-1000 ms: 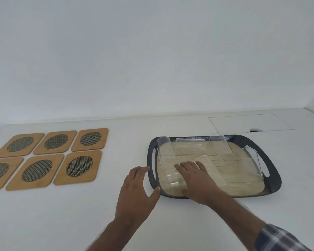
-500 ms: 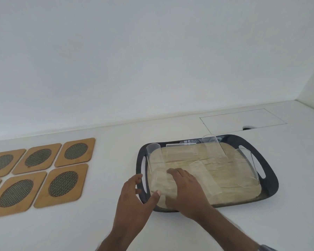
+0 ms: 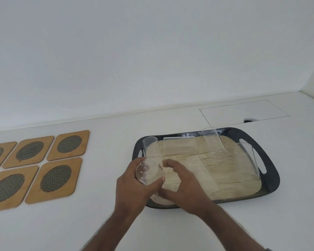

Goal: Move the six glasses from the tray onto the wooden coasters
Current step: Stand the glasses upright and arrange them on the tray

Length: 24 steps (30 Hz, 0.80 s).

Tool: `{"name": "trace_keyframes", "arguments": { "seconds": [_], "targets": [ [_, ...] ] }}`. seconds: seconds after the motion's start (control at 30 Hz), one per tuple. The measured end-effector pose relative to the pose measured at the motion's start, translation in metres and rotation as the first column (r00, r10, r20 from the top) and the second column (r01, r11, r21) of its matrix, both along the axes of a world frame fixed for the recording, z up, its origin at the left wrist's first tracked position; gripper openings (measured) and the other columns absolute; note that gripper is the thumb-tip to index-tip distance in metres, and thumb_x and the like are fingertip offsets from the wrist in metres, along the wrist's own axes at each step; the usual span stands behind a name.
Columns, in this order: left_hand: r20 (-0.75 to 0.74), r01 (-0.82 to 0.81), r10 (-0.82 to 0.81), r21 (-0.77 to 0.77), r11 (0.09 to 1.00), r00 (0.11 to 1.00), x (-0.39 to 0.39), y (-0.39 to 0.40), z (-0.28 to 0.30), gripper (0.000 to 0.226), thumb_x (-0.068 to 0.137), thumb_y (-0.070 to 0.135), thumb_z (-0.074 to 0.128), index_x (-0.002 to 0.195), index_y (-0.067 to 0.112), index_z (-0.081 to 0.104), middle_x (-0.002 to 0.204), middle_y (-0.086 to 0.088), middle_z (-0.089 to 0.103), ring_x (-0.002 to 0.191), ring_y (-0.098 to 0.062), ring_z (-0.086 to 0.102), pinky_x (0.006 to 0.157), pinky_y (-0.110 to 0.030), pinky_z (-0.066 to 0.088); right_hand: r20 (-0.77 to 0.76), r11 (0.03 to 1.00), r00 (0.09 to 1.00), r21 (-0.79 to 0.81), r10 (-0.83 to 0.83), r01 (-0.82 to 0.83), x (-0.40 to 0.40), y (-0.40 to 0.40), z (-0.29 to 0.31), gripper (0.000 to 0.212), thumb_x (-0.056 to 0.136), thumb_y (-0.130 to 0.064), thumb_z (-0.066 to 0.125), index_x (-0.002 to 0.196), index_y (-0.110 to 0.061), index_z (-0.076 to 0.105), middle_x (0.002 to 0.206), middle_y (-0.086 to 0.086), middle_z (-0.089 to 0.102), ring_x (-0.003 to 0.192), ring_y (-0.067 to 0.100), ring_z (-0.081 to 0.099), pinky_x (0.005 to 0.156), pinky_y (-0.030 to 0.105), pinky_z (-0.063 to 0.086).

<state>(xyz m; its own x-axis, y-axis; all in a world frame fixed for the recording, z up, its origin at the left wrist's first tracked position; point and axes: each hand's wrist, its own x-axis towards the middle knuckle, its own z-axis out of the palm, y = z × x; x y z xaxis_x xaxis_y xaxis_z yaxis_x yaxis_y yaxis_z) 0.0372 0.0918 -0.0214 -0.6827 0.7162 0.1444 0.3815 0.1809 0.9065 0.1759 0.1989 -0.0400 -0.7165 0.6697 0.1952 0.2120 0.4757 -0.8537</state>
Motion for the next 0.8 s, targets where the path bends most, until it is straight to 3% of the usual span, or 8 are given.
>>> {"name": "trace_keyframes", "arguments": {
  "seconds": [0.13, 0.27, 0.43, 0.6, 0.7, 0.8],
  "targets": [
    [-0.016, 0.008, -0.008, -0.001, 1.0, 1.0, -0.003, 0.004, 0.003, 0.071, 0.05, 0.05, 0.088, 0.117, 0.048, 0.062, 0.099, 0.024, 0.073, 0.093, 0.007, 0.067, 0.073, -0.007, 0.05, 0.043, 0.991, 0.996, 0.111, -0.078, 0.073, 0.015, 0.021, 0.011, 0.069, 0.068, -0.056, 0.079, 0.127, -0.029, 0.056, 0.124, -0.021, 0.052, 0.121, -0.008, 0.043, 0.1, 0.007, 0.029],
    [-0.03, 0.017, -0.018, -0.042, 0.999, 0.999, -0.002, 0.006, 0.001, 0.079, 0.046, 0.056, 0.085, 0.121, 0.046, 0.062, 0.1, 0.023, 0.073, 0.093, 0.004, 0.068, 0.078, -0.018, 0.056, 0.05, 0.954, 0.964, 0.169, -0.261, 0.249, 0.025, 0.039, 0.012, 0.053, 0.078, -0.048, 0.074, 0.124, -0.027, 0.058, 0.119, -0.016, 0.056, 0.117, 0.0, 0.046, 0.101, 0.022, 0.036],
    [-0.055, 0.041, -0.047, -0.091, 0.995, 0.997, 0.002, 0.005, -0.005, 0.078, 0.046, 0.056, 0.085, 0.12, 0.05, 0.06, 0.1, 0.023, 0.07, 0.096, 0.002, 0.066, 0.083, -0.024, 0.056, 0.383, 0.903, 0.821, 0.248, -0.423, 0.349, 0.027, 0.047, 0.009, 0.078, 0.076, -0.056, 0.069, 0.14, -0.022, 0.039, 0.136, 0.003, 0.049, 0.127, 0.026, 0.04, 0.102, 0.04, 0.033],
    [-0.115, 0.074, -0.091, -0.144, 0.987, 0.989, 0.004, 0.006, -0.006, 0.084, 0.047, 0.058, 0.081, 0.127, 0.044, 0.061, 0.101, 0.023, 0.067, 0.09, 0.004, 0.062, 0.083, -0.028, 0.055, 0.595, 0.928, 0.722, 0.125, -0.354, 0.352, 0.026, 0.047, 0.0, 0.099, 0.069, -0.066, 0.067, 0.145, -0.018, 0.026, 0.134, 0.012, 0.05, 0.123, 0.032, 0.046, 0.096, 0.043, 0.042],
    [-0.122, 0.075, -0.095, -0.158, 0.985, 0.988, 0.003, 0.007, -0.005, 0.086, 0.047, 0.057, 0.082, 0.129, 0.042, 0.061, 0.101, 0.023, 0.067, 0.092, 0.005, 0.062, 0.084, -0.027, 0.054, 0.579, 0.928, 0.749, 0.036, -0.323, 0.372, 0.026, 0.047, -0.004, 0.088, 0.068, -0.059, 0.07, 0.137, -0.016, 0.035, 0.116, 0.006, 0.059, 0.103, 0.026, 0.057, 0.082, 0.038, 0.05],
    [-0.11, 0.083, -0.102, -0.164, 0.983, 0.989, 0.004, 0.008, -0.005, 0.086, 0.047, 0.056, 0.082, 0.129, 0.042, 0.061, 0.101, 0.023, 0.067, 0.094, 0.005, 0.062, 0.084, -0.026, 0.054, 0.461, 0.909, 0.818, -0.052, -0.345, 0.413, 0.028, 0.049, -0.007, 0.076, 0.071, -0.05, 0.073, 0.134, -0.018, 0.043, 0.095, -0.005, 0.057, 0.085, 0.018, 0.058, 0.065, 0.028, 0.046]
  ]
}}
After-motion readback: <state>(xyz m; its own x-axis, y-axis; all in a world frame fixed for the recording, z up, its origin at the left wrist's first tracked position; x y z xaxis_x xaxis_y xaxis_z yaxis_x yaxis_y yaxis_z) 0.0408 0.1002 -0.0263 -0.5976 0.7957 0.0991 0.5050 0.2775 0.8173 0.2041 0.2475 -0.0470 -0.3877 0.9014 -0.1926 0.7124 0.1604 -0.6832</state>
